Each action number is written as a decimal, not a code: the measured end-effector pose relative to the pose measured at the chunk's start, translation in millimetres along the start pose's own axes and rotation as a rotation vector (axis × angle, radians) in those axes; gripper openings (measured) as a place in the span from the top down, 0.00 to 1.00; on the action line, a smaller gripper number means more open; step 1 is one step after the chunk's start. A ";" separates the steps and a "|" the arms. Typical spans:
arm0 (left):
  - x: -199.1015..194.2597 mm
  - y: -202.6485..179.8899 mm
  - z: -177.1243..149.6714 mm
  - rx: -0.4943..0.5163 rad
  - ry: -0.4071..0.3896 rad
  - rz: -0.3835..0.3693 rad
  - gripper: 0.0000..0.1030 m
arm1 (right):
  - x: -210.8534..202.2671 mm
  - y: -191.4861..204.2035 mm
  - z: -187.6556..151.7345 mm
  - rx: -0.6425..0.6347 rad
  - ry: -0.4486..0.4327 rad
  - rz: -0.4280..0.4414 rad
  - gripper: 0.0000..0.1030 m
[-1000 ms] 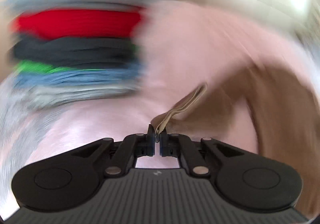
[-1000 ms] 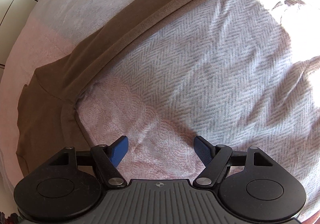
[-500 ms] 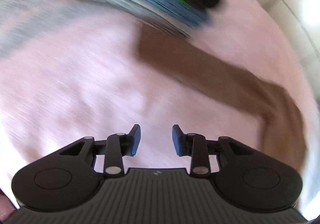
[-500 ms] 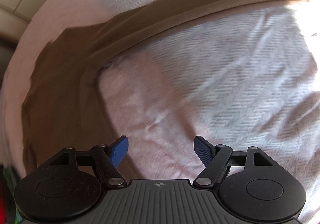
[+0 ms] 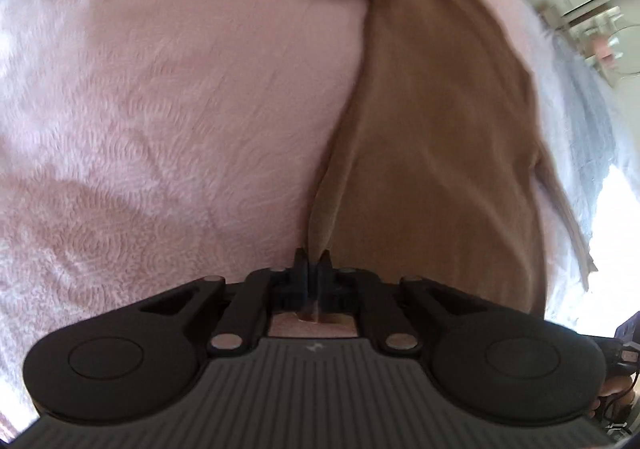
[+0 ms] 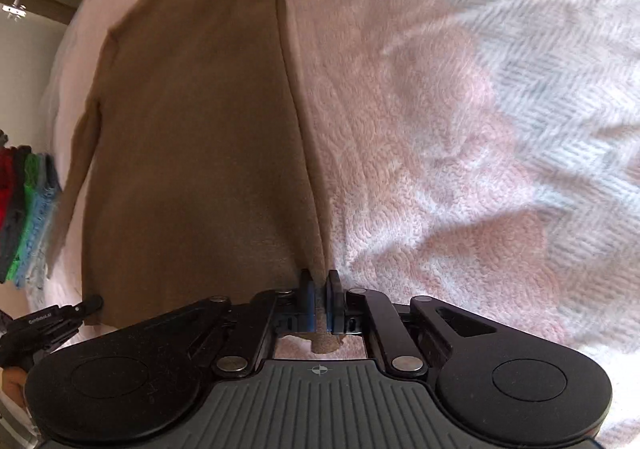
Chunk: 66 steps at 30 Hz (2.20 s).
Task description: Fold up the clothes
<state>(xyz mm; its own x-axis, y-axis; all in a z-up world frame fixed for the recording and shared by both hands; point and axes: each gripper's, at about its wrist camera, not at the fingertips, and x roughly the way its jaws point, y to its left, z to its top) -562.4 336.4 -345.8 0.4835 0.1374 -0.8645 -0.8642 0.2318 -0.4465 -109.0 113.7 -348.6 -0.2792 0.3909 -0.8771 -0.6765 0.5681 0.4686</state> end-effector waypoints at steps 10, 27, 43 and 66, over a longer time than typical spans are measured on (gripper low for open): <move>-7.1 -31.3 -28.9 0.085 0.020 0.258 0.90 | 2.8 -3.9 -11.5 -0.053 0.129 -0.132 0.92; -145.4 -169.5 -24.4 0.311 -0.136 0.358 0.56 | -113.9 119.1 -27.7 -0.191 -0.087 -0.268 0.14; -220.7 -175.5 -45.4 0.475 -0.237 0.354 0.44 | -154.8 194.2 -103.4 -0.171 -0.222 -0.326 0.14; -233.4 -160.0 -76.6 0.493 -0.185 0.336 0.39 | -157.8 230.6 -151.0 -0.282 -0.186 -0.386 0.14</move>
<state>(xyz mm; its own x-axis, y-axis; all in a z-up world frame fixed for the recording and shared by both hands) -547.7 193.4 -90.2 0.2509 0.4341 -0.8652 -0.8287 0.5583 0.0398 -323.8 73.7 -118.2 0.1361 0.3276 -0.9350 -0.8711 0.4891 0.0446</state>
